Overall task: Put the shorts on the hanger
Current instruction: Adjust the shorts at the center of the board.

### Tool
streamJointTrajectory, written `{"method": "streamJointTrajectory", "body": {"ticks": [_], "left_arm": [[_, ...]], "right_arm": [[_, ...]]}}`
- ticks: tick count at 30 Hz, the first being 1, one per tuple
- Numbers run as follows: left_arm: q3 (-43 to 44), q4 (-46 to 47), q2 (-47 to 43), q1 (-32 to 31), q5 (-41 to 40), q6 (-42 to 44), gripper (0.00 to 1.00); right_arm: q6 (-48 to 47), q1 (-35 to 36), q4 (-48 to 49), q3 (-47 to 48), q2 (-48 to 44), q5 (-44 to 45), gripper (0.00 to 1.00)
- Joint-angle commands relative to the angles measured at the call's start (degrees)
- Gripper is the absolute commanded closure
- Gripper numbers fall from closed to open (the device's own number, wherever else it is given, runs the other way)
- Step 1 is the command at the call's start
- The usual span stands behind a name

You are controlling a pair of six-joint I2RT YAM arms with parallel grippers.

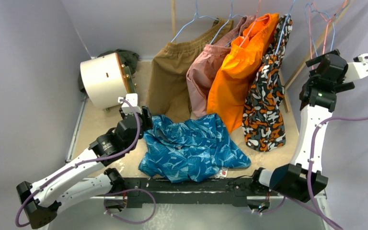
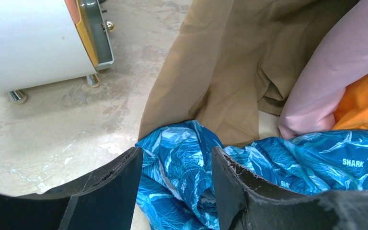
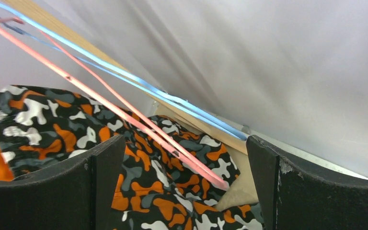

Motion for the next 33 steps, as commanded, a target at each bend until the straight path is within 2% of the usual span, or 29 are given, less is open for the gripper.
{"method": "streamJointTrajectory", "body": {"ticks": [1,8,13,24,28,33], "left_arm": [[-1.0,3.2,-1.4,0.2,-2.3,-0.2,0.47],[-2.1,4.6,-1.7,0.1,-4.5,1.2,0.48],[-2.1,4.2,-1.6,0.2,-5.3,1.1,0.49],[-2.1,5.4,-0.5,0.1,-4.8,1.6,0.50],[-2.2,5.3,-0.4,0.1,-4.3,1.6,0.50],[-2.1,5.1,-0.7,0.1,-4.3,1.4,0.50]], "right_arm": [[0.7,-0.2,3.1,0.3,1.8,3.9,0.01],[-0.8,0.6,5.5,0.6,4.0,1.5,0.01],[-3.0,1.6,9.4,0.0,3.9,1.1,0.06],[-5.9,2.9,13.1,-1.1,2.1,-4.8,0.39],[-5.9,3.1,13.3,-2.3,1.0,-5.0,0.37],[-5.1,3.0,11.1,-4.2,-0.2,-2.9,0.18]]}}
